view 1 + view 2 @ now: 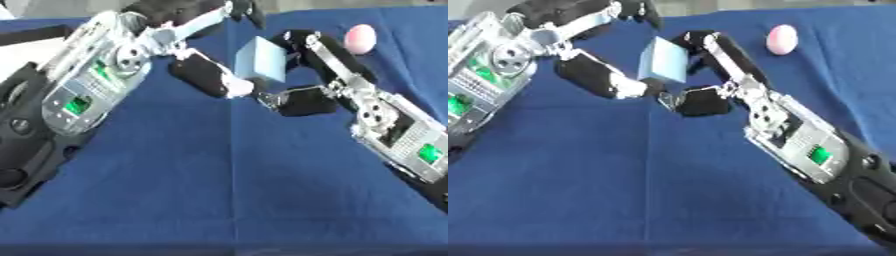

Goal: Pick up the objects with one hand, pass them to the other hand, and then place them into the box on the other side of the table.

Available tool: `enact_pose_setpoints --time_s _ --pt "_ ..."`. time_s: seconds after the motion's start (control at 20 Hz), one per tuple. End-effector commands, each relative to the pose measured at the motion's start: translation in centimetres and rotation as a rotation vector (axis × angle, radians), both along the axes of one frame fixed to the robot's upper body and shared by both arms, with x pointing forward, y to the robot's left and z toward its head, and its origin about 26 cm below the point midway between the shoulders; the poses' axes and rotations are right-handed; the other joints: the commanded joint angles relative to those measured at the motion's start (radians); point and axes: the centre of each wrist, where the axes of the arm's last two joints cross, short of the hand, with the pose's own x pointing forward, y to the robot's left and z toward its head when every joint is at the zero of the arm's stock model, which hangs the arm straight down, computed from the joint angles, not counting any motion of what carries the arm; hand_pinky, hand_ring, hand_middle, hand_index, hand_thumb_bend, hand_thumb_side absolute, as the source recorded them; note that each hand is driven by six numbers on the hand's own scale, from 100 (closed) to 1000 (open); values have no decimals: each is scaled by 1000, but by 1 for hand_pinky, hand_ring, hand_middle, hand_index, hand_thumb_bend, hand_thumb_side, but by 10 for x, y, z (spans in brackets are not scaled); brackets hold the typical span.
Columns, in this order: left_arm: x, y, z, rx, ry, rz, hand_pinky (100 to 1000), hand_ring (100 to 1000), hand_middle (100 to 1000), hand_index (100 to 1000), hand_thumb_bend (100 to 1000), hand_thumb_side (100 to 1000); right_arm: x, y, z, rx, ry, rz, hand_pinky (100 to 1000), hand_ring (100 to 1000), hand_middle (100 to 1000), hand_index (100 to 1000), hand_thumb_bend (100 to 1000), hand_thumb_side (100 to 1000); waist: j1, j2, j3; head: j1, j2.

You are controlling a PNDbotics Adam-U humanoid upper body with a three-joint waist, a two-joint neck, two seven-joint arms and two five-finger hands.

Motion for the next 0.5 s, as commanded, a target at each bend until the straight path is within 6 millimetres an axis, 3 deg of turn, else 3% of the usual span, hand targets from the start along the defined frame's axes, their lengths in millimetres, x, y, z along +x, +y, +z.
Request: enact_pose_setpoints --time_s 0.05,0.5 --pt "1 0 4 8 -21 8 801 793 774 818 478 477 -3 -1 7 -9 -46 13 635 735 614 518 114 100 -2 -15 -2 5 5" --pt "8 -2 -2 6 -6 18 804 793 773 819 451 493 -3 -1 7 -10 -68 31 628 730 611 513 100 100 -1 -14 -4 8 2"
